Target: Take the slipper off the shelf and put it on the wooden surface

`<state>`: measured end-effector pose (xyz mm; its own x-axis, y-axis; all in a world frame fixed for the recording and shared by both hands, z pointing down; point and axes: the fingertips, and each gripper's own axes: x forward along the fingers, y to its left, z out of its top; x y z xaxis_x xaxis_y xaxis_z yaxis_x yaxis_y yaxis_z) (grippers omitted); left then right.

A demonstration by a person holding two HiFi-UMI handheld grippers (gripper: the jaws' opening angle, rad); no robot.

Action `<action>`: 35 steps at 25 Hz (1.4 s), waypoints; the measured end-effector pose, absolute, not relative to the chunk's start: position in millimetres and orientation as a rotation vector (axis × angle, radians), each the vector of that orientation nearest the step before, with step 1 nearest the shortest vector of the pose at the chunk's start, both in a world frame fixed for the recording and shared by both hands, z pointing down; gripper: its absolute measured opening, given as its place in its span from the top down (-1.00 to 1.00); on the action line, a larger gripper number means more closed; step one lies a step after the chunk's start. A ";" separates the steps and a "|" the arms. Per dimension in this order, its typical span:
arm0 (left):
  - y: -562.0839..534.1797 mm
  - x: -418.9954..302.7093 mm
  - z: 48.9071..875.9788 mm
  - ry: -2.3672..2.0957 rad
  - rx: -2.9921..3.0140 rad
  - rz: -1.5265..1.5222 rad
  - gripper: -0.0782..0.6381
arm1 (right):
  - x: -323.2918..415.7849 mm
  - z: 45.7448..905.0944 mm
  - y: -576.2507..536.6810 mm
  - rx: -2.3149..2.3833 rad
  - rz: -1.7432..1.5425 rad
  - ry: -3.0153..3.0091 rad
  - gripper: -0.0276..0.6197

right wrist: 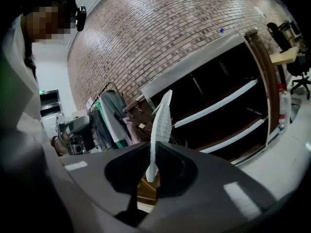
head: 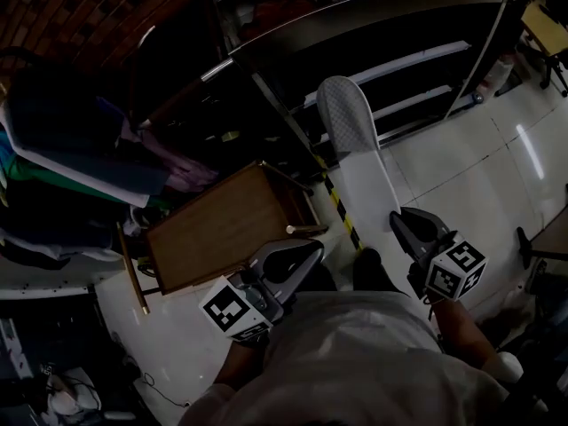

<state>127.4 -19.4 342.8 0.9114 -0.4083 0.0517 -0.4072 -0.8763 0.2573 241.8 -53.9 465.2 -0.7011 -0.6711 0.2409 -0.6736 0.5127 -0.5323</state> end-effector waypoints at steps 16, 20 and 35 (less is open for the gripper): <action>56.5 -158.4 328.5 -1.050 2.737 -0.248 0.81 | 12.9 467.3 18.9 0.955 0.976 -2.694 0.82; 77.5 -220.6 342.3 -1.087 2.706 -0.271 0.81 | -61.8 505.4 23.2 0.963 1.185 -2.652 0.82; 184.3 -363.0 346.2 -1.133 2.666 -0.137 0.82 | -171.3 679.8 28.8 1.290 1.666 -2.211 0.78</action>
<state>-363.0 184.3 346.2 0.6949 -0.7191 0.0079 -0.6965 -0.6702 0.2563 -171.3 28.8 679.8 -0.6401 -0.5626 0.5232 -0.6580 0.0499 -0.7513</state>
